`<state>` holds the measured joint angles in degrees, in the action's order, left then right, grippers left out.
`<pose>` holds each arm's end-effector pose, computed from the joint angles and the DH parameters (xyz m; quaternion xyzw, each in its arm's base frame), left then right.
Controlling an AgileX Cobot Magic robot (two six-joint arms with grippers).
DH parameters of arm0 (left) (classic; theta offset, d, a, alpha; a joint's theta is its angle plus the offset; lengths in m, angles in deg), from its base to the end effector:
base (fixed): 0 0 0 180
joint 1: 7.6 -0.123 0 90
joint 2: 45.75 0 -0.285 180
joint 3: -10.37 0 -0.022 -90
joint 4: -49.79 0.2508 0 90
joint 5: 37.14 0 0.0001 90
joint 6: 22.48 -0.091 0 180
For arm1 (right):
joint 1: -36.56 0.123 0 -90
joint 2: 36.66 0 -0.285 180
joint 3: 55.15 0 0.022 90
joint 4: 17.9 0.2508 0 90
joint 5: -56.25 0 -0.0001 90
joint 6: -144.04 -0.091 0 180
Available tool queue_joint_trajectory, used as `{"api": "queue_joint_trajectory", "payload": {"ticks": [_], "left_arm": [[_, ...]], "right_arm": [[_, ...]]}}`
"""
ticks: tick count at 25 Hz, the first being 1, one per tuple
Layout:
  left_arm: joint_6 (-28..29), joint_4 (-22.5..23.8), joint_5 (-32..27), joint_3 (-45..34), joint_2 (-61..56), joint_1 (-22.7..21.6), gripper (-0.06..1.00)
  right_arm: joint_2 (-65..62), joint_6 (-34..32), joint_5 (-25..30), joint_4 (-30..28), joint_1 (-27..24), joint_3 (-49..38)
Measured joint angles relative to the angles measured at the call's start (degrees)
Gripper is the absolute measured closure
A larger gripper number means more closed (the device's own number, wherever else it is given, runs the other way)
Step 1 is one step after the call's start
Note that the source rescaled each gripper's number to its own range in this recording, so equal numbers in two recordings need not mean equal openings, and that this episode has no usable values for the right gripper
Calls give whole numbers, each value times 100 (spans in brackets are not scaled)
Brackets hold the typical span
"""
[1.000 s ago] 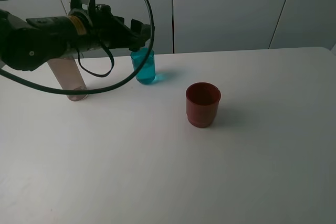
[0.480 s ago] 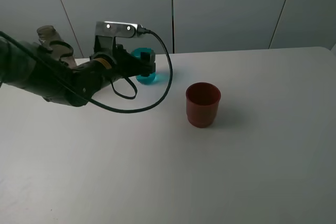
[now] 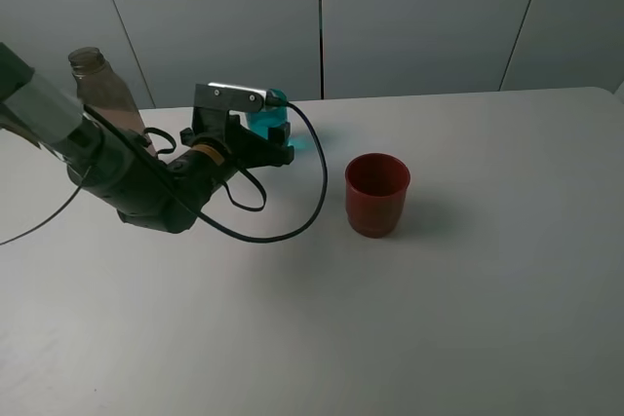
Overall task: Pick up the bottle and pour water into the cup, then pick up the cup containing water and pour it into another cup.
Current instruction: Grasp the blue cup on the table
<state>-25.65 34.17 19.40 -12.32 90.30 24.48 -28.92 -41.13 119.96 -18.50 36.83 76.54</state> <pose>0.3523 -0.1967 0.0747 0.1100 0.7740 -0.1154 0.6127 -0.0077 -0.0009 0.2744 0.0373 0.8642 0.0186 0.5015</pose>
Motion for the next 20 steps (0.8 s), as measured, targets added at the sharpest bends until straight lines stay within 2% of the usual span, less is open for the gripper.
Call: {"api": "queue_joint_trajectory", "payload": {"ticks": [2,9,20], "left_arm": [[0,0,-26,176,54,-24,-3],[-324,-112,-777,656,221,-120,-3],[-346,17,-928,1143,778,-289,-3]], "right_arm": [[0,0,0,0,0,0],[0,0,0,0,0,0],[0,0,0,0,0,0]]}}
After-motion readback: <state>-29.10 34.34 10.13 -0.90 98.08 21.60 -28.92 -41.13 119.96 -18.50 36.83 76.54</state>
